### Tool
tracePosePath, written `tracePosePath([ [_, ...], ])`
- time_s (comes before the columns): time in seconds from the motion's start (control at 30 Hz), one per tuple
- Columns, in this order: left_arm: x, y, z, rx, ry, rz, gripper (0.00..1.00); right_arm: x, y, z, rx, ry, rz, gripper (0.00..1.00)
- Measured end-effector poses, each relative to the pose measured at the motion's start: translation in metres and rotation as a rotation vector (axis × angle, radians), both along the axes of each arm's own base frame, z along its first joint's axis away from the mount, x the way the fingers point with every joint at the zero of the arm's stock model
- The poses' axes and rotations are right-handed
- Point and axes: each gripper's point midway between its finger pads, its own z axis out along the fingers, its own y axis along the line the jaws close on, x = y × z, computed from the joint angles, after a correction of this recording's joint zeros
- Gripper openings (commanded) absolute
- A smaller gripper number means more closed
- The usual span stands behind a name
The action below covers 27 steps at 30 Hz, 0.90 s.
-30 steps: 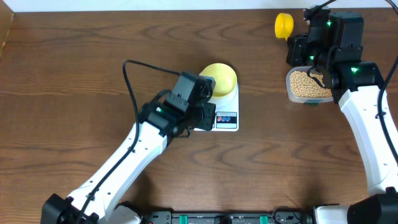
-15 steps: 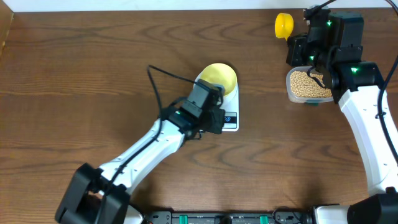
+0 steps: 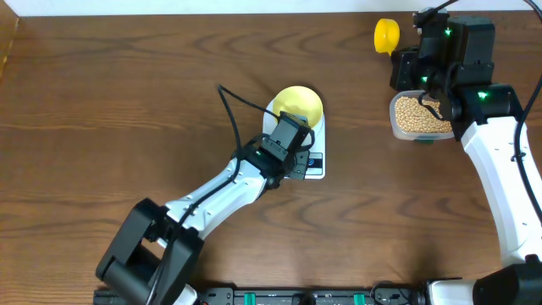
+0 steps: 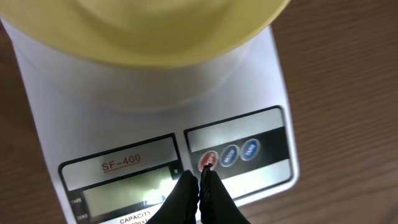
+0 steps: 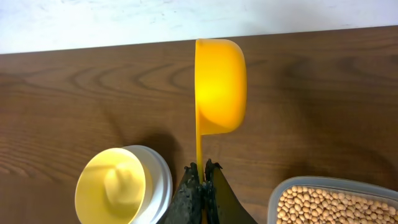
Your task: Scoop item into bowl and weigh 50g on scale
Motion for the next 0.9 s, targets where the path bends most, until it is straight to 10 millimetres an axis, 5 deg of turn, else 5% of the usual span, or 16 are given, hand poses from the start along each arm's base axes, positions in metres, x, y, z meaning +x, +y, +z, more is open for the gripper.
tracePosePath([
  [0.9, -0.01, -0.022, -0.023, -0.019, 0.045, -0.024, 0.07, 0.0, 0.0, 0.0, 0.0, -0.002, 0.0, 0.01],
])
